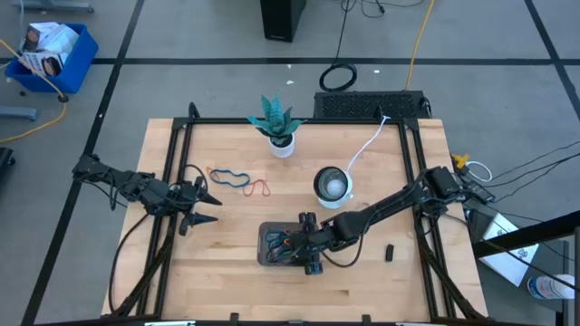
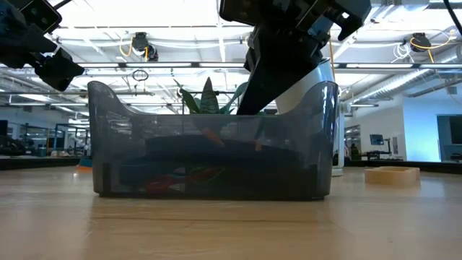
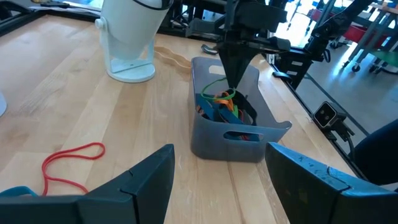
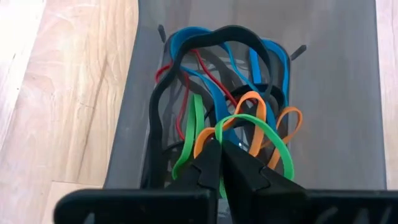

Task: Pick and place rubber bands into bin
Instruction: Put the green rubber band into the gray bin, then put the white rubber band into the gray bin

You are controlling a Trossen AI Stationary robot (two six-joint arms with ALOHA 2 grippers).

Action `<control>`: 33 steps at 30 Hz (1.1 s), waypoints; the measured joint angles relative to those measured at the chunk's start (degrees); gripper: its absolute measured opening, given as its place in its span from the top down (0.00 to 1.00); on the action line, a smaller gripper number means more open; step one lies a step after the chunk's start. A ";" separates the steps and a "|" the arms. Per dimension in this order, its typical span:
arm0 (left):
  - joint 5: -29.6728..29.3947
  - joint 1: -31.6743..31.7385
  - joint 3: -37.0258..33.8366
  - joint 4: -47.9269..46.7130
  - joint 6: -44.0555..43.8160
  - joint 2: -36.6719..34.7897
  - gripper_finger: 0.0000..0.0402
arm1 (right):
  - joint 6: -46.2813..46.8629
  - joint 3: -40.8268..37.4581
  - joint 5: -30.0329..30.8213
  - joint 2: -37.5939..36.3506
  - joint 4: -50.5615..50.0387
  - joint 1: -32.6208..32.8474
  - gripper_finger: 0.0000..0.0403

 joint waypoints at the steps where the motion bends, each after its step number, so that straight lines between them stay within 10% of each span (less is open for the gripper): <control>1: 0.00 0.01 -0.02 0.02 0.00 -0.01 0.36 | 0.00 0.00 0.00 0.00 -0.01 0.00 0.96; 17: 0.00 0.01 -0.02 -0.01 0.00 0.01 0.36 | -0.19 -0.07 0.01 -1.20 -0.22 -0.01 0.64; 33: 0.00 0.00 0.01 -0.12 0.02 -0.02 0.36 | -7.62 -0.59 0.02 -25.93 -8.02 0.97 0.61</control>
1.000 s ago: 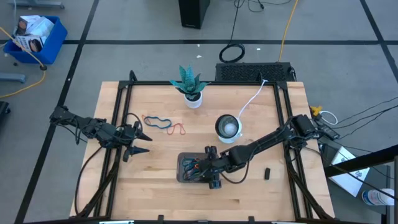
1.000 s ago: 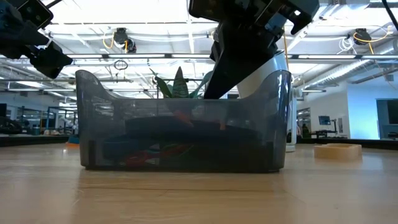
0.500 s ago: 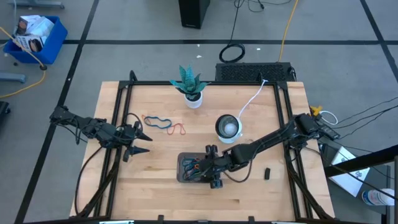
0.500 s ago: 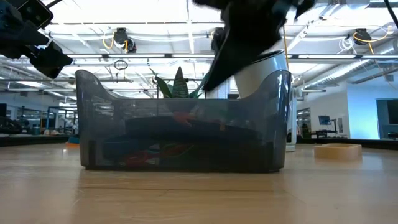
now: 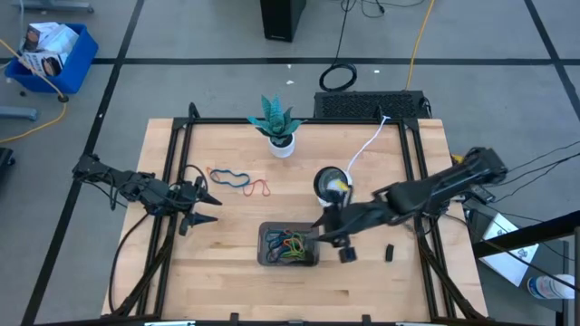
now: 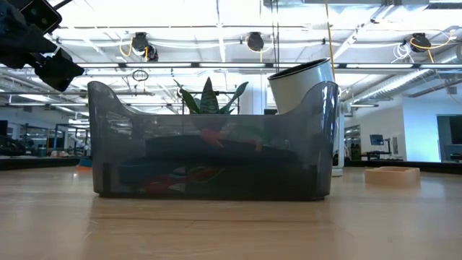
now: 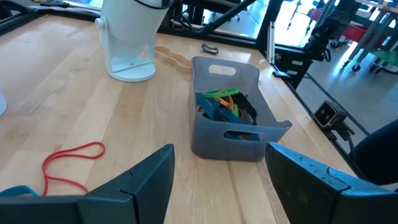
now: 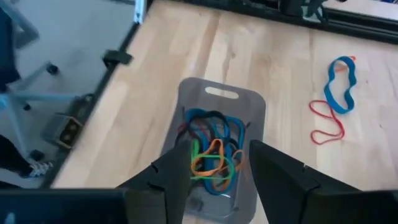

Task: Pick and place rubber bands into bin
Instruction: Put the white rubber band into the gray bin

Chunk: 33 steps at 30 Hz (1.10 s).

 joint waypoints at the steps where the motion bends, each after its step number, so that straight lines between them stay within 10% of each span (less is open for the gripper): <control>1: 0.00 0.00 0.00 -0.02 0.18 0.00 0.36 | 0.43 -0.62 -0.01 -1.52 -0.51 0.15 0.61; 13: 0.00 0.00 0.00 -0.39 1.56 0.01 0.36 | 7.85 -21.25 0.08 -12.85 -4.36 4.22 0.61; 23: 0.00 0.01 -0.01 -0.37 1.29 0.02 0.36 | 12.37 -44.17 0.11 -12.47 17.52 4.65 0.62; 33: 0.00 0.00 0.00 -0.26 1.12 0.00 0.36 | 14.46 -49.09 0.49 -10.99 22.82 4.63 0.67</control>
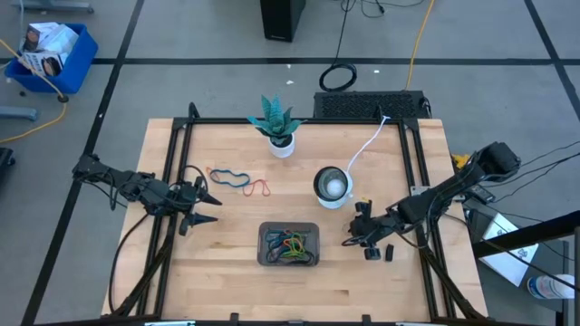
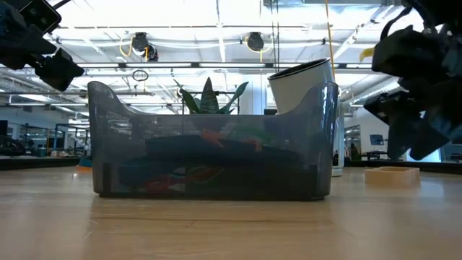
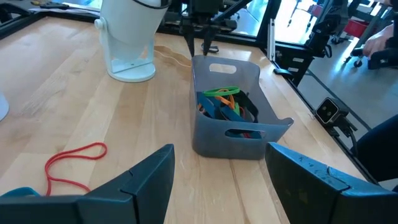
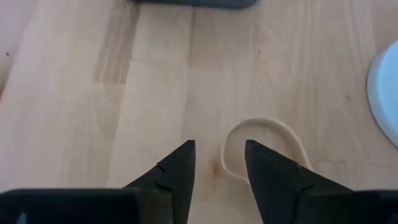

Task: Pick and place rubber bands into bin
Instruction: Put the white rubber band into the gray bin

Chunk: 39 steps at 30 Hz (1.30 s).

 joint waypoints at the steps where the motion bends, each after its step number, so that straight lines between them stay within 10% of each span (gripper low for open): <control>1: 0.00 0.02 0.00 0.02 0.00 0.02 0.36 | -0.29 0.01 -0.04 0.73 1.38 0.00 0.68; 16: -0.02 0.02 0.00 -0.01 -0.07 0.00 0.36 | 3.15 0.33 0.25 9.90 2.49 0.00 0.77; 25: -0.02 0.01 0.00 0.00 0.14 0.01 0.36 | 3.65 0.17 0.14 9.70 3.10 -0.02 0.98; 39: -0.70 0.00 0.00 0.00 0.04 0.02 0.36 | 10.30 -0.11 -0.49 3.65 19.50 0.20 1.00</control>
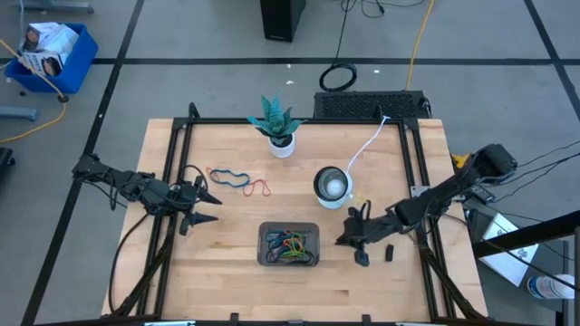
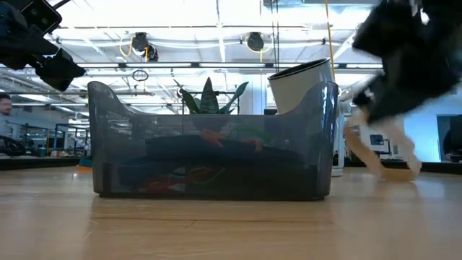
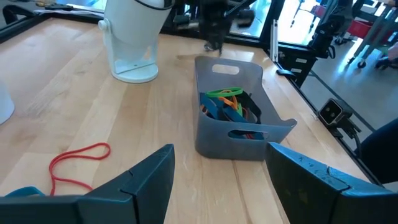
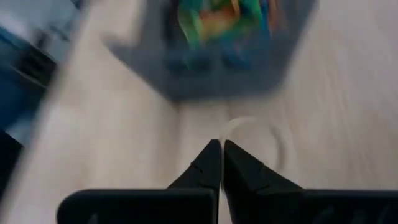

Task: Pick and place rubber bands into bin
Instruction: Put the white rubber band into the gray bin

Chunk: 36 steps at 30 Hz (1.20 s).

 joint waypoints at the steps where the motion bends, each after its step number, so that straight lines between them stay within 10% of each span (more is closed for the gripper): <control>1: -0.19 0.01 -0.01 0.00 0.00 -0.01 0.36 | -0.04 0.00 0.02 -1.00 2.24 0.00 1.00; 14: -0.28 0.02 0.00 -0.03 0.04 -0.01 0.36 | -10.27 1.70 4.73 -14.69 26.68 0.22 1.00; 26: -0.28 0.01 0.00 -0.04 0.31 -0.02 0.36 | -24.82 34.97 8.00 -10.86 -16.88 -2.66 1.00; 36: -0.28 0.02 0.00 -0.01 -0.05 -0.01 0.36 | -27.30 47.69 7.65 4.94 -27.09 -5.55 1.00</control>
